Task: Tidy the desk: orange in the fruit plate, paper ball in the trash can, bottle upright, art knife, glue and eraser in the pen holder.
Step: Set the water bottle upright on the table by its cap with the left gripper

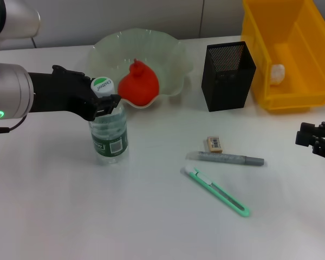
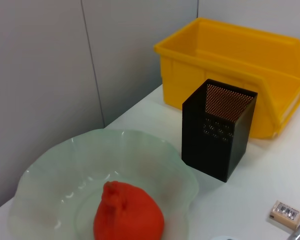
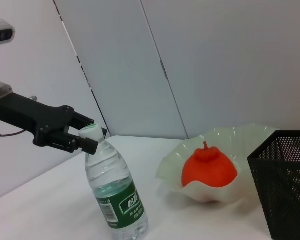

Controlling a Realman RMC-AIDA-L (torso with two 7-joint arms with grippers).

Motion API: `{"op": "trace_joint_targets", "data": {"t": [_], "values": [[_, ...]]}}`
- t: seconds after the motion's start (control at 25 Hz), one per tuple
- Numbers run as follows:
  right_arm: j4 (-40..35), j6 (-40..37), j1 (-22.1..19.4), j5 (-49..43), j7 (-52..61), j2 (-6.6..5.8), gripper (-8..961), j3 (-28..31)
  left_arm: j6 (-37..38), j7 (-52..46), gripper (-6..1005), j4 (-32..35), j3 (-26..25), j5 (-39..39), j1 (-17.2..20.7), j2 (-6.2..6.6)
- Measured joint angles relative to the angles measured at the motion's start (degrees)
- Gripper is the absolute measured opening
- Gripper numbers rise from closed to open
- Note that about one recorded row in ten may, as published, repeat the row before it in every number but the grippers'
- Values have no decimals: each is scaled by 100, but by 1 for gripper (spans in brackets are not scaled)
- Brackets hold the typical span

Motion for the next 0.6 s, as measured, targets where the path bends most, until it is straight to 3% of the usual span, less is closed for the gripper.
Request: {"op": "trace_joint_targets", "data": {"t": [0.44, 0.6], "values": [[0, -75, -11, 0, 0, 0, 273, 31, 69, -29, 474, -75, -31, -49, -9, -1], [0, -119, -11, 0, 0, 0, 273, 59, 52, -41, 599, -92, -58, -65, 5, -10]]}}
